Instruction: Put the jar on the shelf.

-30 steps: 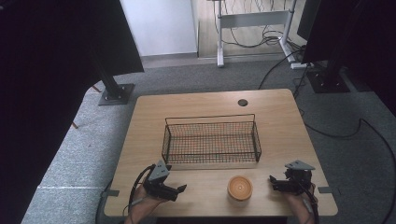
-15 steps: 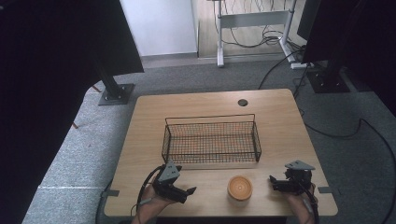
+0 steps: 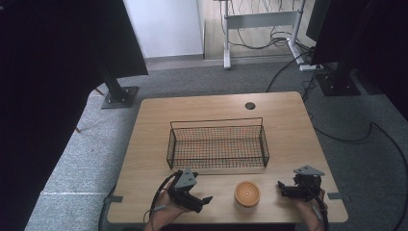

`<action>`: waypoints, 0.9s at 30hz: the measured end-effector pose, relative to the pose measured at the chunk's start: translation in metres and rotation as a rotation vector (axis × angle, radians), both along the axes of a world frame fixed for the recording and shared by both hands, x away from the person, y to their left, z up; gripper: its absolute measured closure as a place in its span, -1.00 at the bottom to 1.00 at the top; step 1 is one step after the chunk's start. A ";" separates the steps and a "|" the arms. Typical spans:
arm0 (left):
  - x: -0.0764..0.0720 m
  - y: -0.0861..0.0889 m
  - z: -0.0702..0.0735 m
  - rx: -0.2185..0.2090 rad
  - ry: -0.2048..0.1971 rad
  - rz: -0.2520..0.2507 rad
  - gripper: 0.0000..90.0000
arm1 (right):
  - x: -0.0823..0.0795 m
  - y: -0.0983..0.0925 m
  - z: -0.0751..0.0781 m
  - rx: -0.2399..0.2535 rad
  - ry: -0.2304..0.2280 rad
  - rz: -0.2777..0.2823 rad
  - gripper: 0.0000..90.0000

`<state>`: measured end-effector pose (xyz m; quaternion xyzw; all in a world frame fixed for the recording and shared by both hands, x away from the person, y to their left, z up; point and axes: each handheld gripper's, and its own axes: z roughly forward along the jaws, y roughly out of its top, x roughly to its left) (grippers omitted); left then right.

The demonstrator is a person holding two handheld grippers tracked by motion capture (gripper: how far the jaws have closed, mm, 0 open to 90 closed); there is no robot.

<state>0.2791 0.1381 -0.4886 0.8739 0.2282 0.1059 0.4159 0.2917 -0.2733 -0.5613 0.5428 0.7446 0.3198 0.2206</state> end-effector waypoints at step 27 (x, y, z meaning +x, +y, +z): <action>-0.003 -0.067 -0.005 0.057 0.020 -0.168 -0.99 | 0.000 0.000 0.000 0.001 0.001 0.001 -0.99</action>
